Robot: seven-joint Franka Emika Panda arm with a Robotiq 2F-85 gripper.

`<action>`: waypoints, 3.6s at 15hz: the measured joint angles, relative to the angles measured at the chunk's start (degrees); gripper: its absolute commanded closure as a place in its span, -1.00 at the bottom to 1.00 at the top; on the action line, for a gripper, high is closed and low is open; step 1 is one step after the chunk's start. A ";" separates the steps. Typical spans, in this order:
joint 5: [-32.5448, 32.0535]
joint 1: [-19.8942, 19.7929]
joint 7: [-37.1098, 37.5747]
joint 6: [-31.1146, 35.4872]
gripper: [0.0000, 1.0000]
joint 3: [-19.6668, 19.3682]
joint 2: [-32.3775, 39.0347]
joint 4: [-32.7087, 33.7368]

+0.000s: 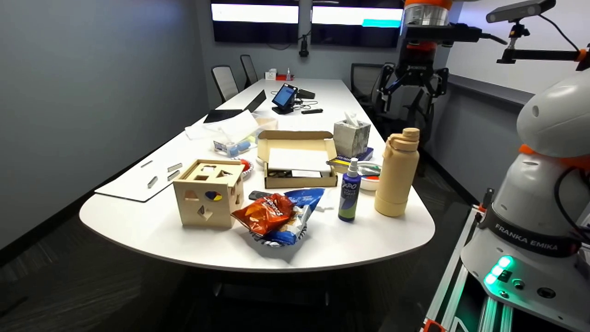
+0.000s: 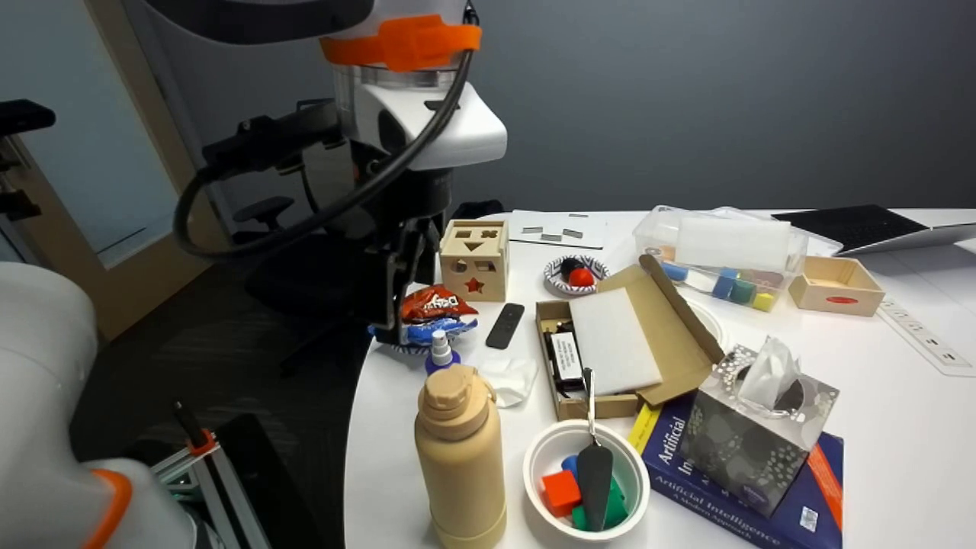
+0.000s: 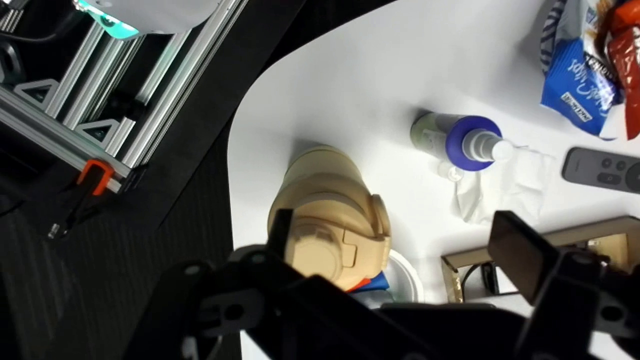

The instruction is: Twist the bottle on the table

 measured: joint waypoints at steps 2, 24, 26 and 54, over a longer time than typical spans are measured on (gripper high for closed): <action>-0.51 -1.18 2.30 0.01 -1.00 0.96 0.02 0.00; -6.09 -2.38 -8.78 13.48 -1.00 -7.12 11.87 0.01; -6.03 -2.39 -10.66 12.20 -1.00 -7.69 11.82 0.01; -7.12 -2.27 -16.60 7.90 0.60 -6.36 12.04 0.07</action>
